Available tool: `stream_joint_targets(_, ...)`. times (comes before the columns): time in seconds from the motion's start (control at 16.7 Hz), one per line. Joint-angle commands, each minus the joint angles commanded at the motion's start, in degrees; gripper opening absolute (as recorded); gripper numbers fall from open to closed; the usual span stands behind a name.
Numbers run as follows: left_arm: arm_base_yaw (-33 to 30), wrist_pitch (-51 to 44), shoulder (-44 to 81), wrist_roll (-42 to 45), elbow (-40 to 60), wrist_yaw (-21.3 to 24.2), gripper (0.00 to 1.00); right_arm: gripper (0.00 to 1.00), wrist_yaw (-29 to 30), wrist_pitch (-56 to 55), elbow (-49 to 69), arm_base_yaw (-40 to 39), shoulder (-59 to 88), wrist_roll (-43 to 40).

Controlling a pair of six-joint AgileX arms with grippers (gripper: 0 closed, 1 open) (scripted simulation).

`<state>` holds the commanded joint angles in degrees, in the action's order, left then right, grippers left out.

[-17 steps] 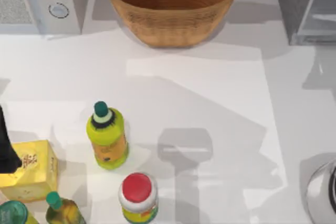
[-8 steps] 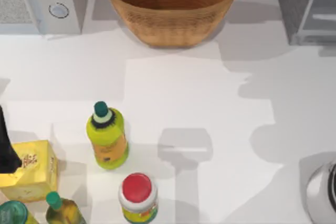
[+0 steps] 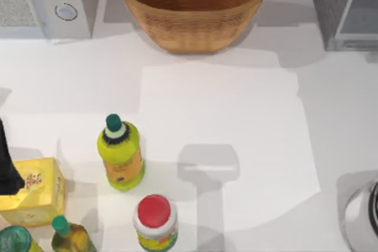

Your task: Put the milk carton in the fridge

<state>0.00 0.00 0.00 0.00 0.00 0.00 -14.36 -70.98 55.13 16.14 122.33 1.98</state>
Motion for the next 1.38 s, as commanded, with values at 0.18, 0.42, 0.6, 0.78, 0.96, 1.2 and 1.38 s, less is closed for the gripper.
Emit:
stream_joint_targets(0.18, 0.00, 0.00, 0.00, 0.00, 0.00, 0.00, 1.00, 0.00, 0.05, 0.24, -0.14, -0.34, 0.03, 0.08)
stream_joint_targets(0.42, 0.00, 0.00, 0.00, 0.00, 0.00, 0.00, 1.00, 0.00, 0.61, 4.05, 6.41, -1.12, 3.71, -0.04)
stream_joint_targets(0.6, 0.00, 0.00, 0.00, 0.00, 0.00, 0.00, 1.00, 0.00, 1.57, 9.60, 17.49, -1.91, 8.13, -0.12)
stream_joint_targets(0.78, 0.00, 0.00, 0.00, 0.00, 0.00, 0.00, 1.00, 0.00, 2.65, 15.66, 28.79, -2.83, 12.44, -0.24)
stream_joint_targets(0.96, 0.00, 0.00, 0.00, 0.00, 0.00, 0.00, 1.00, 0.00, 3.39, 20.07, 34.88, -3.49, 15.02, -0.29)
stream_joint_targets(1.2, 0.00, 0.00, 0.00, 0.00, 0.00, 0.00, 1.00, 0.00, 3.53, 20.94, 35.89, -3.62, 15.44, -0.30)
stream_joint_targets(1.38, 0.00, 0.00, 0.00, 0.00, 0.00, 0.00, 1.00, 0.15, 3.53, 20.94, 35.89, -3.62, 15.44, -0.30)
